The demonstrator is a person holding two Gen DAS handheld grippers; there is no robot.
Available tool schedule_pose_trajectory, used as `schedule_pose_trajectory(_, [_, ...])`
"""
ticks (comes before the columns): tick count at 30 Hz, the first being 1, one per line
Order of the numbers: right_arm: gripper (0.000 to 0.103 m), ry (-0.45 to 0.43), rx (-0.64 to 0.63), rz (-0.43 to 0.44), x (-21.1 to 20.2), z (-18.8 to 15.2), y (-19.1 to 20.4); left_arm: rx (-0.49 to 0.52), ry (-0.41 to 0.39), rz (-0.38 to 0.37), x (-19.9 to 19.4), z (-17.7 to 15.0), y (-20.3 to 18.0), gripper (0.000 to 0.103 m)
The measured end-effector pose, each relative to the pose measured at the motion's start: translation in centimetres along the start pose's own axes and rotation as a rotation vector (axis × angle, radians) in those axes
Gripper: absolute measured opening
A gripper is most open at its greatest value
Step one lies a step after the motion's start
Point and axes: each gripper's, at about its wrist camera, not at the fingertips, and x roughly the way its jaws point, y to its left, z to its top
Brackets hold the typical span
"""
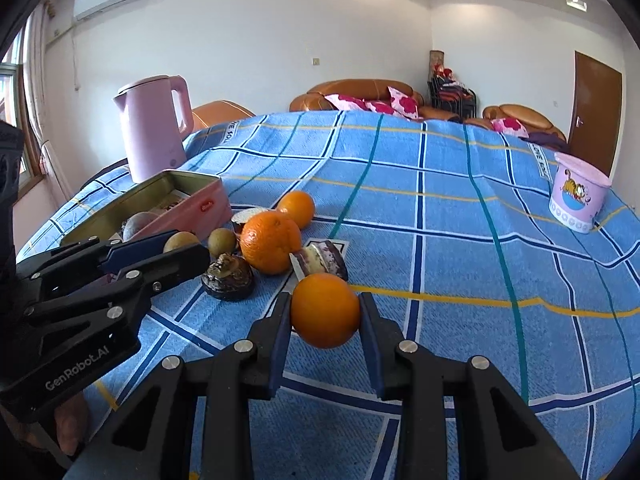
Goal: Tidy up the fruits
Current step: 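Move the right gripper to an orange and grasp it, then carry the kiwi in the left gripper to the tin while the right carries the orange there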
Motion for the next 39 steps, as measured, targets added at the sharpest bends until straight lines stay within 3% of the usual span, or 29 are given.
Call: schedule_pose_trajectory(39, [0.035,-0.190,-0.061,0.026,-3.3,-0.9,0.9,-0.020,-0.113,0.018,-1.9,-0.3,0.4,0.027])
